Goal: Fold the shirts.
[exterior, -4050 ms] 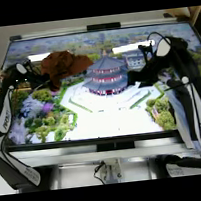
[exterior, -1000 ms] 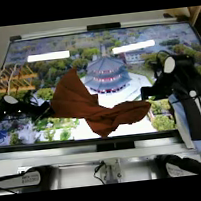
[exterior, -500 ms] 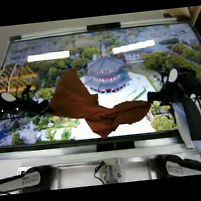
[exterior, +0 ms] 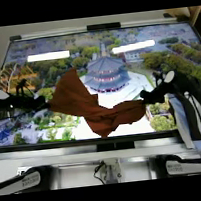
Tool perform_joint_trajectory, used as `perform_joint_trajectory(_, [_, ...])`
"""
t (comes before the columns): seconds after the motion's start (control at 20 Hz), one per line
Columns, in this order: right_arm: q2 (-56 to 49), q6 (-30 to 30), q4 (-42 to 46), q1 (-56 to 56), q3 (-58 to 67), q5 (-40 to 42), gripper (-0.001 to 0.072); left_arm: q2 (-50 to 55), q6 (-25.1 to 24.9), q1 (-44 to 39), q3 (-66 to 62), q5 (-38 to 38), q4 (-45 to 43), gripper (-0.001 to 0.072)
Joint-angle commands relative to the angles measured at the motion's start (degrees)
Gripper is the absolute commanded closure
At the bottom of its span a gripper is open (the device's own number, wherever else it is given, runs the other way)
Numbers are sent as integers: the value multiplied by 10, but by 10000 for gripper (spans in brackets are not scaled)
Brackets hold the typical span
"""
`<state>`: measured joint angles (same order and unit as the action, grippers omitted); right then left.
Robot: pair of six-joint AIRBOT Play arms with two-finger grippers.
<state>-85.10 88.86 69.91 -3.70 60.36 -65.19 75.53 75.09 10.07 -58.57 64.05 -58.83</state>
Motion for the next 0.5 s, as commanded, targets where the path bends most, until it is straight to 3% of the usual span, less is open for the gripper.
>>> perform_joint_trajectory(0.0, [56,-41,-7,-1,57,12,635,-60,-61,0,-94,-2,10,675])
perform_joint_trajectory(0.2, [212,-69,-6,0,246,99,635,-165,-45,8,-377,-15,10,674])
perform_joint_trajectory(0.35, [331,-69,-32,0,359,199,635,-230,17,17,-571,-53,-13,674])
perform_joint_trajectory(0.45, [403,-68,-35,-1,384,224,634,-277,78,18,-620,-66,-50,675])
